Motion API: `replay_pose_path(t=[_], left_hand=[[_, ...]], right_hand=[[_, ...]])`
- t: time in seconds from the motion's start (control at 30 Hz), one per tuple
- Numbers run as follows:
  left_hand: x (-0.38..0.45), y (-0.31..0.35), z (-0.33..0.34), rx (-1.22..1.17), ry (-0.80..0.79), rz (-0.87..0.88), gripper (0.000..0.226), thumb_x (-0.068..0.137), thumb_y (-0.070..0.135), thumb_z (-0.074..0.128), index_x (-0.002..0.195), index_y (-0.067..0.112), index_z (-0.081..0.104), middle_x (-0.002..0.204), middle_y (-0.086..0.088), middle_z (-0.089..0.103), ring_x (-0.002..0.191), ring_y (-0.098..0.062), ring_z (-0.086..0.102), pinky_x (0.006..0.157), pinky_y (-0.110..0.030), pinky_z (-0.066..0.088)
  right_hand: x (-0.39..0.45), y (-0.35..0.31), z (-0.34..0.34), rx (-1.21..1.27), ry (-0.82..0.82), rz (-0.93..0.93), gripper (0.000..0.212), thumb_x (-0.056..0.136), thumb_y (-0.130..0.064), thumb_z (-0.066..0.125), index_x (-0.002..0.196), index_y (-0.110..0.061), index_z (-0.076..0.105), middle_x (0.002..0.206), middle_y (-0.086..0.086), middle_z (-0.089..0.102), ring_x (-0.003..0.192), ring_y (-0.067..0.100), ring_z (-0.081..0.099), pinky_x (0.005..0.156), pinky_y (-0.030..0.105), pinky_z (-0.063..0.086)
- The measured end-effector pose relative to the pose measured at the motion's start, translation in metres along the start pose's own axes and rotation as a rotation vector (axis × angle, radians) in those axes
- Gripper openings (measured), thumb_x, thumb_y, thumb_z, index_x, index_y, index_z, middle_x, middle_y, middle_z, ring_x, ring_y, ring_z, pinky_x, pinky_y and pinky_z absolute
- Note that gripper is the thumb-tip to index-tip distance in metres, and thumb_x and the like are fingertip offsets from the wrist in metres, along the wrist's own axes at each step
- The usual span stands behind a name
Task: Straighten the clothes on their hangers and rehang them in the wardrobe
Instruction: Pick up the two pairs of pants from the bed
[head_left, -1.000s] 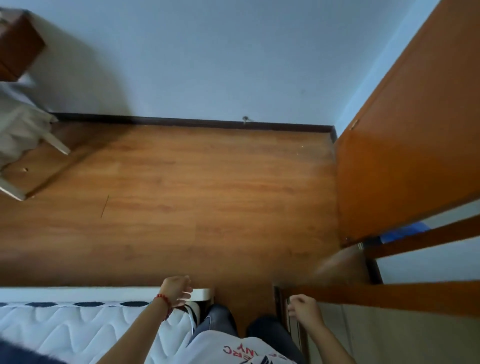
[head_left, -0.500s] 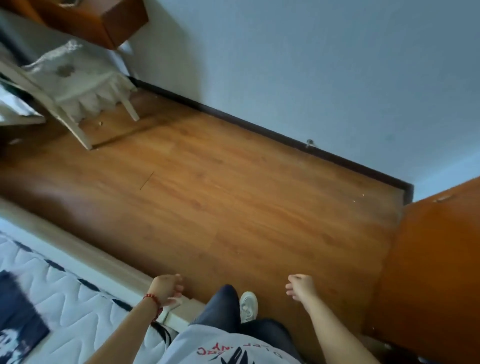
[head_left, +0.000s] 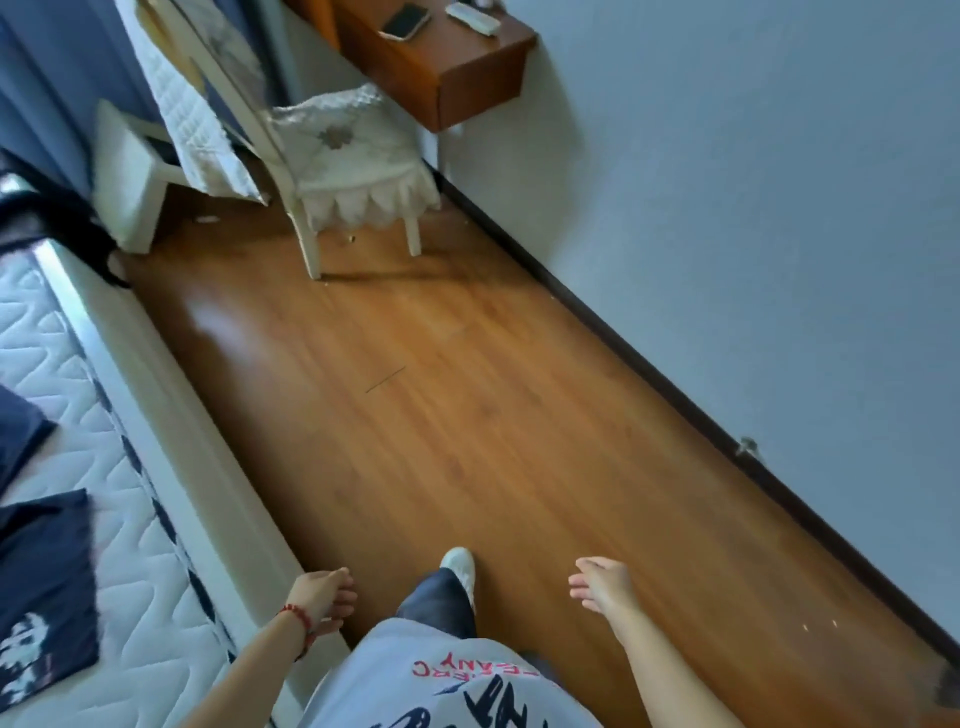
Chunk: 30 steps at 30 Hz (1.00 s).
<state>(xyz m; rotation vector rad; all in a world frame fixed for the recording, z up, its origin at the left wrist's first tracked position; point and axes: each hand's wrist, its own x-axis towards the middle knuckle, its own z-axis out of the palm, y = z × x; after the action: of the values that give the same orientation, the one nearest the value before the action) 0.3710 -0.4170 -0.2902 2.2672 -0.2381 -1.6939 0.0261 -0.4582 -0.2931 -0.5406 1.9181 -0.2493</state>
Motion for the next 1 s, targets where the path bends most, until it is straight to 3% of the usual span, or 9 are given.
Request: replay_pose_path(t=[0.13, 0.23, 0.4, 0.57, 0.77, 0.87, 1.0], left_hand=[[0.018, 0.068, -0.015, -0.091, 0.03, 0.042, 0.021, 0.094, 0.018, 0.047, 0.081, 0.006, 0.057, 0.068, -0.01, 0.056, 0.052, -0.019, 0.051, 0.051, -0.022, 0.039], [0.031, 0.115, -0.033, -0.17, 0.055, 0.053, 0.023, 0.094, 0.016, 0.047, 0.076, 0.006, 0.055, 0.064, -0.01, 0.053, 0.03, -0.009, 0.05, 0.034, -0.012, 0.038], [0.061, 0.167, -0.072, -0.324, 0.098, 0.022, 0.024, 0.094, 0.021, 0.048, 0.078, 0.007, 0.058, 0.065, -0.008, 0.057, 0.052, -0.017, 0.053, 0.043, -0.019, 0.041], [0.092, 0.189, -0.111, -0.538, 0.174, -0.063, 0.02, 0.094, 0.019, 0.047, 0.082, 0.006, 0.055, 0.064, -0.009, 0.055, 0.047, -0.016, 0.05, 0.038, -0.016, 0.038], [0.102, 0.196, -0.154, -0.859, 0.295, -0.183, 0.021, 0.097, 0.016, 0.041, 0.079, 0.007, 0.05, 0.058, -0.007, 0.044, 0.03, -0.01, 0.039, 0.032, -0.013, 0.03], [0.099, 0.203, -0.173, -0.959, 0.356, -0.211, 0.025, 0.096, 0.017, 0.041, 0.073, 0.01, 0.05, 0.06, -0.005, 0.044, 0.036, -0.009, 0.04, 0.032, -0.013, 0.03], [0.111, 0.201, -0.194, -1.113, 0.445, -0.289, 0.021, 0.096, 0.019, 0.044, 0.089, 0.003, 0.057, 0.065, -0.009, 0.054, 0.05, -0.017, 0.047, 0.039, -0.018, 0.038]], right_hand=[[0.03, -0.067, 0.013, -0.114, -0.015, -0.051, 0.025, 0.093, -0.011, 0.048, 0.11, 0.003, 0.06, 0.067, 0.005, 0.061, 0.052, 0.016, 0.055, 0.051, 0.024, 0.038], [0.043, -0.122, 0.03, -0.16, -0.058, -0.081, 0.019, 0.095, -0.009, 0.046, 0.107, 0.001, 0.057, 0.079, 0.013, 0.062, 0.059, 0.021, 0.055, 0.058, 0.032, 0.045], [0.083, -0.218, 0.074, -0.324, -0.133, -0.125, 0.027, 0.095, -0.011, 0.047, 0.114, 0.006, 0.057, 0.077, 0.012, 0.06, 0.059, 0.021, 0.056, 0.056, 0.026, 0.04], [0.118, -0.333, 0.148, -0.515, -0.25, -0.229, 0.026, 0.095, -0.01, 0.046, 0.113, 0.006, 0.057, 0.084, 0.016, 0.061, 0.057, 0.019, 0.054, 0.053, 0.025, 0.038], [0.118, -0.472, 0.262, -0.818, -0.425, -0.405, 0.013, 0.094, -0.011, 0.046, 0.094, -0.006, 0.058, 0.069, 0.005, 0.061, 0.052, 0.014, 0.054, 0.047, 0.021, 0.038], [0.106, -0.528, 0.327, -0.956, -0.466, -0.488, 0.019, 0.092, -0.011, 0.048, 0.077, -0.012, 0.058, 0.065, 0.003, 0.061, 0.039, 0.007, 0.055, 0.043, 0.018, 0.038], [0.088, -0.576, 0.416, -1.058, -0.523, -0.585, 0.021, 0.09, -0.011, 0.051, 0.071, -0.017, 0.059, 0.059, 0.001, 0.062, 0.031, 0.0, 0.052, 0.042, 0.015, 0.038]])
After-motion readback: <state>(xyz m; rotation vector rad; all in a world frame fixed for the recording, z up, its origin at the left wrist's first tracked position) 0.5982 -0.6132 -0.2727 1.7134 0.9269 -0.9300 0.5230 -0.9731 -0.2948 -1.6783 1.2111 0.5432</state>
